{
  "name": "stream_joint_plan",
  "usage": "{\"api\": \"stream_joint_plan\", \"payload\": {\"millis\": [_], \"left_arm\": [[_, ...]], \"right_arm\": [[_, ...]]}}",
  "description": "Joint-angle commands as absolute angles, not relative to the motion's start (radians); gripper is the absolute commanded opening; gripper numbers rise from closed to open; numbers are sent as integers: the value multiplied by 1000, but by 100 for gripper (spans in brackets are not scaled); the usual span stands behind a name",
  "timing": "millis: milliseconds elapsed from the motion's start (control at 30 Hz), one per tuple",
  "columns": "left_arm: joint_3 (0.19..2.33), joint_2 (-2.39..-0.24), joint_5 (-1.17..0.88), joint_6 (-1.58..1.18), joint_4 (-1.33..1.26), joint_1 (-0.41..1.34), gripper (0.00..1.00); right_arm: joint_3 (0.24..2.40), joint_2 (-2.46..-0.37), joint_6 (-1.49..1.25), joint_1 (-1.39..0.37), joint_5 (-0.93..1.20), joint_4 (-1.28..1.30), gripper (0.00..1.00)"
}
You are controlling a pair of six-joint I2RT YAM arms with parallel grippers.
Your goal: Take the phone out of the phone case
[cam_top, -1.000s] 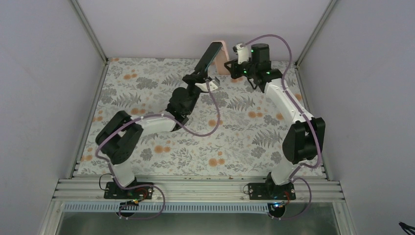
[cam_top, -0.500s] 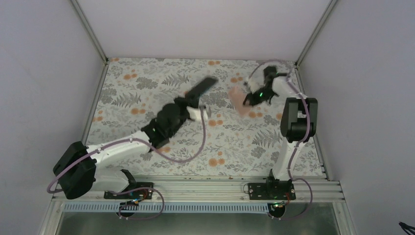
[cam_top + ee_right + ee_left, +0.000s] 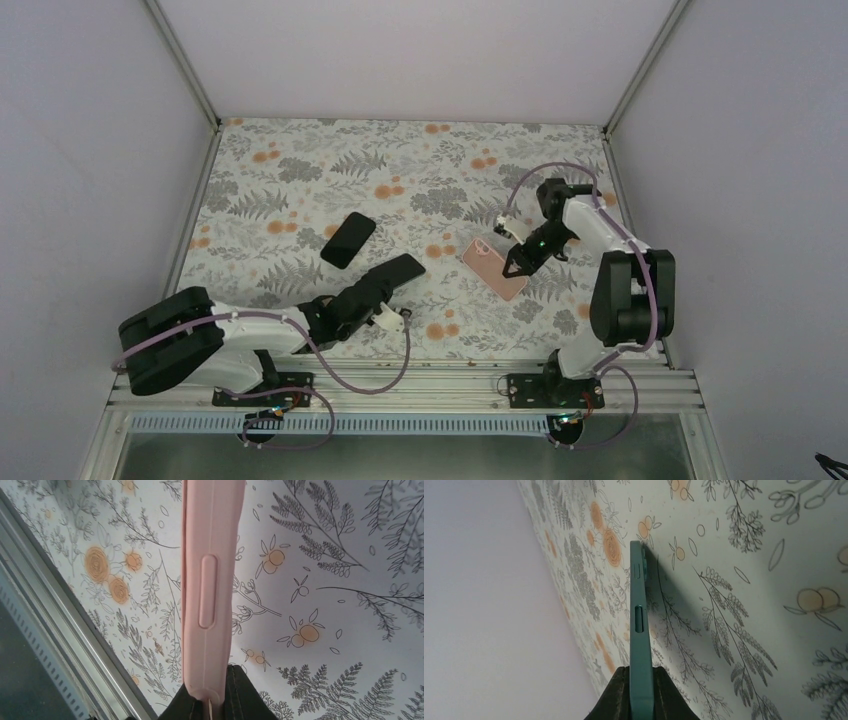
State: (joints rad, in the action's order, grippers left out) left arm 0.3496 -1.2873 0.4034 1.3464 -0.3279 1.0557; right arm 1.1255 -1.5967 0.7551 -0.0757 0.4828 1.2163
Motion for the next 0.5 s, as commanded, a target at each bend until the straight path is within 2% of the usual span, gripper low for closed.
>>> {"api": "stream_joint_plan", "payload": {"millis": [0,300,467], "left_arm": [[357,-1356,419,1343,-335,1093,2],[393,-1293,258,1173,-110,1285,5],[392,-1315,267,1135,-102,1338,5]], "right_arm": [[1099,-1652,754,-66,464,1194,4],[1040,-1794,780,-83,493,1160,4],[985,-1812,794,-95,491,1149,4]]}}
